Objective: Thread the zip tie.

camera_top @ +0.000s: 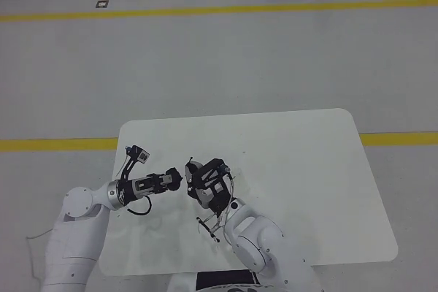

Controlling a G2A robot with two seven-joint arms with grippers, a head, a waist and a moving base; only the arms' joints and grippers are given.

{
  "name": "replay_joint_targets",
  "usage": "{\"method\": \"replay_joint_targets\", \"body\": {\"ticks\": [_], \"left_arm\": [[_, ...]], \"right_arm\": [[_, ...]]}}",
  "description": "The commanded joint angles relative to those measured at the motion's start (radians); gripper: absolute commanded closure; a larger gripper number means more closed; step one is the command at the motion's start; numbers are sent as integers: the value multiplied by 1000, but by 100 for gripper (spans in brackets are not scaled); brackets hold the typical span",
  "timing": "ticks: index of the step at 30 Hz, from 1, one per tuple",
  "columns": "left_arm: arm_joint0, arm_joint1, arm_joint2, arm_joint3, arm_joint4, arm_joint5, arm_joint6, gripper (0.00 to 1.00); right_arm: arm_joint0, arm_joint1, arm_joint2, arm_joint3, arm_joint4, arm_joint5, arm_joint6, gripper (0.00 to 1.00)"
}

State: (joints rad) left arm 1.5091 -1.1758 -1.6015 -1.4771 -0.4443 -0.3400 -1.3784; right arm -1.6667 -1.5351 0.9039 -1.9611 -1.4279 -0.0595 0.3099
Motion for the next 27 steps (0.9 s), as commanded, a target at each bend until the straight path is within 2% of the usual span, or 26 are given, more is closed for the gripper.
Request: {"method": "replay_joint_targets", "body": {"ticks": [1,8,14,22,27], "left_arm": [[0,0,0,0,0,0,0,100],[0,0,0,0,0,0,0,100],[15,3,24,13,14,3,83,100],[29,10,28,3,5,0,125,100],[31,12,33,-6,-14,0,126,100]], "right_arm": [[0,0,0,0,0,0,0,100],[0,0,0,0,0,0,0,100],[0,0,0,0,0,0,0,100],[0,0,0,0,0,0,0,100],[0,0,0,0,0,0,0,100]]}}
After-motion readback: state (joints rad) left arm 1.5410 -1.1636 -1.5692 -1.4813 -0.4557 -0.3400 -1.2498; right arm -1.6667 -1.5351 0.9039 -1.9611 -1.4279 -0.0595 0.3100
